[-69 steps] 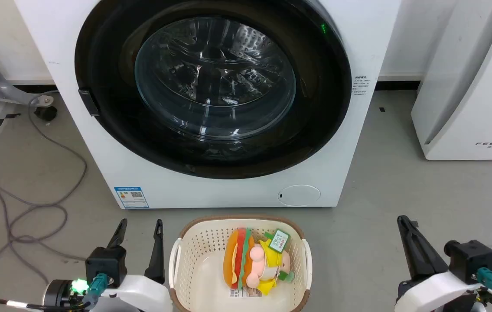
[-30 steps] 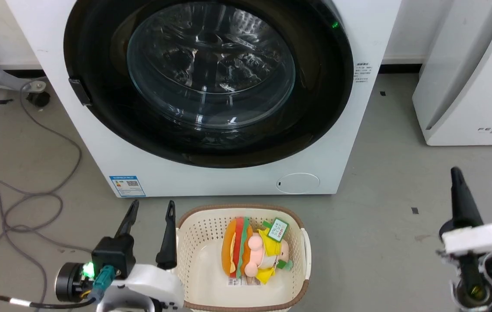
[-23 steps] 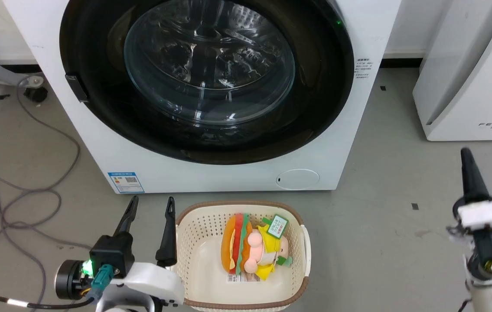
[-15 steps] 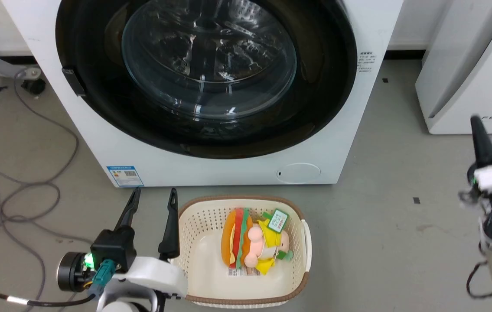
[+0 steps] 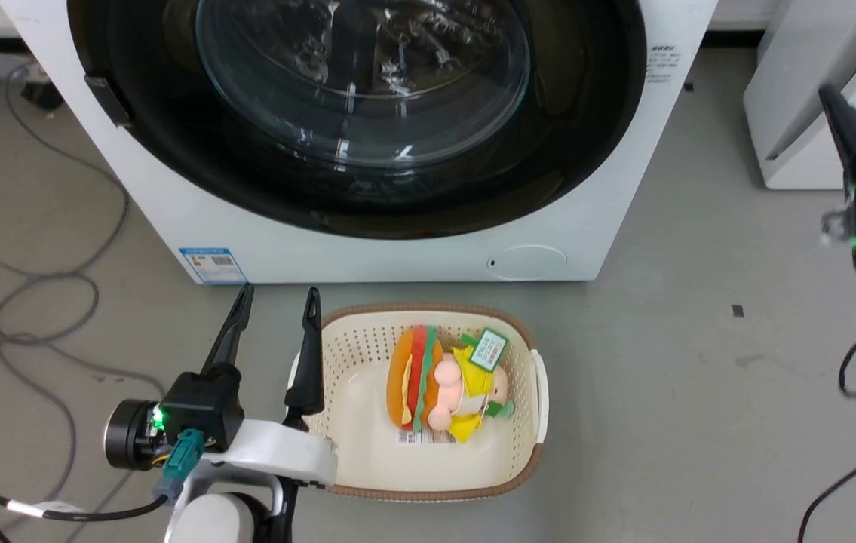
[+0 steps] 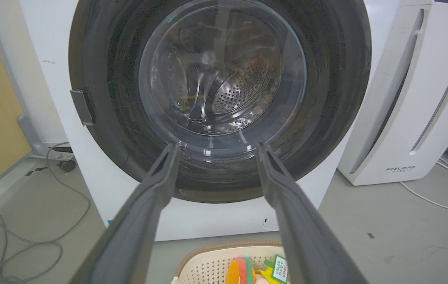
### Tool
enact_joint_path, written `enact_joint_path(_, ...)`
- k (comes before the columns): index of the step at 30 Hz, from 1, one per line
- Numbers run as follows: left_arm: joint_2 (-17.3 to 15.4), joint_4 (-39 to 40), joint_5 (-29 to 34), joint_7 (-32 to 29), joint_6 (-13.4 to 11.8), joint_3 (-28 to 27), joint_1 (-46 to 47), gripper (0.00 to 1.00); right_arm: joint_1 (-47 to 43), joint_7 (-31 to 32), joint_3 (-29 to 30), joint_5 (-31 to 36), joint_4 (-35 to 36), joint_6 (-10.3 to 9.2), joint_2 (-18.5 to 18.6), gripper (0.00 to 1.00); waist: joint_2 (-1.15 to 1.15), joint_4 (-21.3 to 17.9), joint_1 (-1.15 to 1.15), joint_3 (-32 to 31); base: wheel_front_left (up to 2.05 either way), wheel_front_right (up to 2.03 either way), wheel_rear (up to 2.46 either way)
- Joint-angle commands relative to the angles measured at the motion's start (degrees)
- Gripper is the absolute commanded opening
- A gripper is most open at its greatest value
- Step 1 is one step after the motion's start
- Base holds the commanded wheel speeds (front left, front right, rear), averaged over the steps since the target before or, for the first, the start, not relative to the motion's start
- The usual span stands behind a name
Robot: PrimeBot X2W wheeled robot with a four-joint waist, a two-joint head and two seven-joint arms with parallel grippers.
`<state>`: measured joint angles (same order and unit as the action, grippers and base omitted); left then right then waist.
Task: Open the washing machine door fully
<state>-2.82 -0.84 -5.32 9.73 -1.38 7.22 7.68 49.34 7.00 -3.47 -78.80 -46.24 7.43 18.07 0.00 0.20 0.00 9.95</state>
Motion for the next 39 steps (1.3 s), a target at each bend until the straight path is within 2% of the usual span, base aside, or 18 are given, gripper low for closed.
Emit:
enact_joint_path(1,-0.05,0.34,-0.55,0.67,-0.08,0.63,1.35,1.0,4.21,1.55,-1.38,-2.67,-2.8,0.05,1.01,0.0,0.0,0.22,0.0,1.04,0.0,0.0,0.0)
enact_joint_path(18,-0.05,0.81,-2.24,2.71,-0.43,3.22,5.49,1.0,26.8,14.5,-14.49,-11.4,-15.1,0.05,3.38,0.0,0.0,1.46,0.0,6.04,0.0,0.0,0.0)
enact_joint_path(30,-0.06,1.3,-3.36,4.15,-0.96,5.02,8.43,1.0,40.31,23.08,-25.5,-15.41,-22.18,0.05,0.93,0.0,0.0,2.28,0.0,10.32,0.0,0.0,0.0)
enact_joint_path(39,-0.06,1.34,-4.61,5.22,-1.5,6.54,10.25,1.0,48.03,25.3,-31.55,-19.38,-27.47,0.06,-1.83,0.0,0.0,3.05,0.0,12.8,0.0,0.0,0.0)
